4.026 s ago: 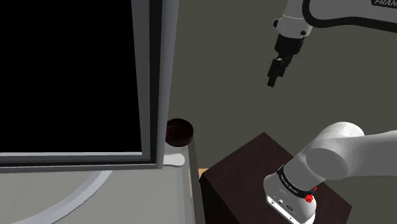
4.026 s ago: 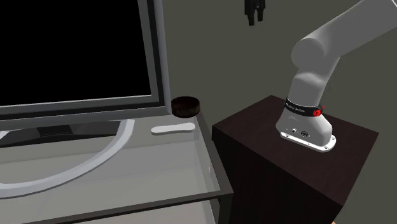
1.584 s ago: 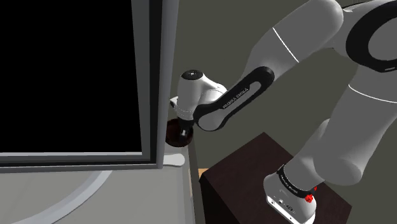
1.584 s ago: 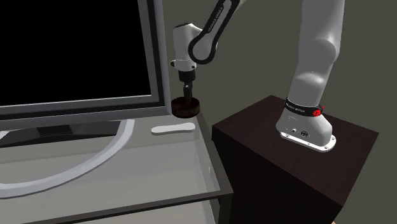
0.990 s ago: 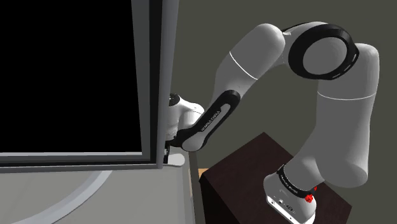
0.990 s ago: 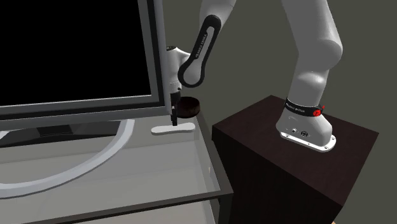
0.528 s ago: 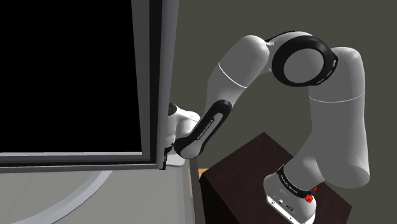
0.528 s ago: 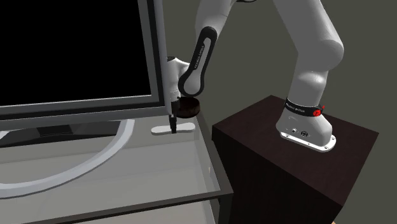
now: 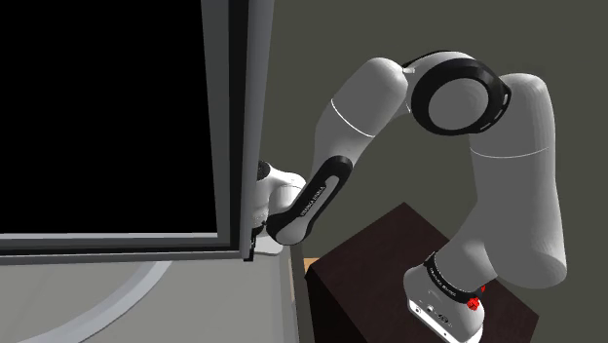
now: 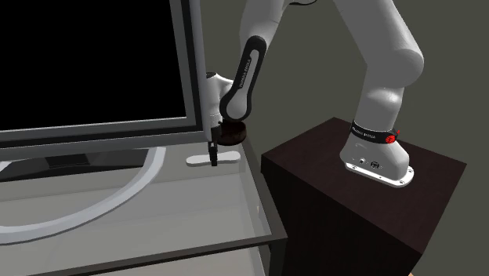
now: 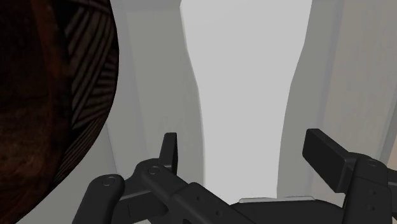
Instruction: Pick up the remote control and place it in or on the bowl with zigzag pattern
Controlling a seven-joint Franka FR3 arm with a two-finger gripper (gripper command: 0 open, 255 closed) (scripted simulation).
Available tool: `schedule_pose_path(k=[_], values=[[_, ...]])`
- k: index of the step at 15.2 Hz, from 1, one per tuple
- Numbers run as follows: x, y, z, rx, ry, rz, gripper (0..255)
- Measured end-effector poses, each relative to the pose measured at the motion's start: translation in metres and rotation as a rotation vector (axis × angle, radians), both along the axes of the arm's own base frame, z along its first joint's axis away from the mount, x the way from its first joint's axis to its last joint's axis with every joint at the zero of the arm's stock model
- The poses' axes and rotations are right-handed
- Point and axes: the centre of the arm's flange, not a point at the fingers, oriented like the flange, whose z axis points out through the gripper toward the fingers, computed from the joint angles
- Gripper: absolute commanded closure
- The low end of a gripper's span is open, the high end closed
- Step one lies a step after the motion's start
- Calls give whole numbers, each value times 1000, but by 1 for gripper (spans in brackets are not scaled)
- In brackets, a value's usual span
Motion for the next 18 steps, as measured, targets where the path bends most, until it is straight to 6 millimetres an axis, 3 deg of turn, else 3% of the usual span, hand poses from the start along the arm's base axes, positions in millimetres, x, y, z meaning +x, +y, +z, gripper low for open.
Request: schedule_pose_path(k=[1, 11, 18], values=[[0, 0, 0, 0, 0, 0, 255], [0, 0, 0, 0, 0, 0, 255], [-1, 1, 30, 0, 0, 0, 255]])
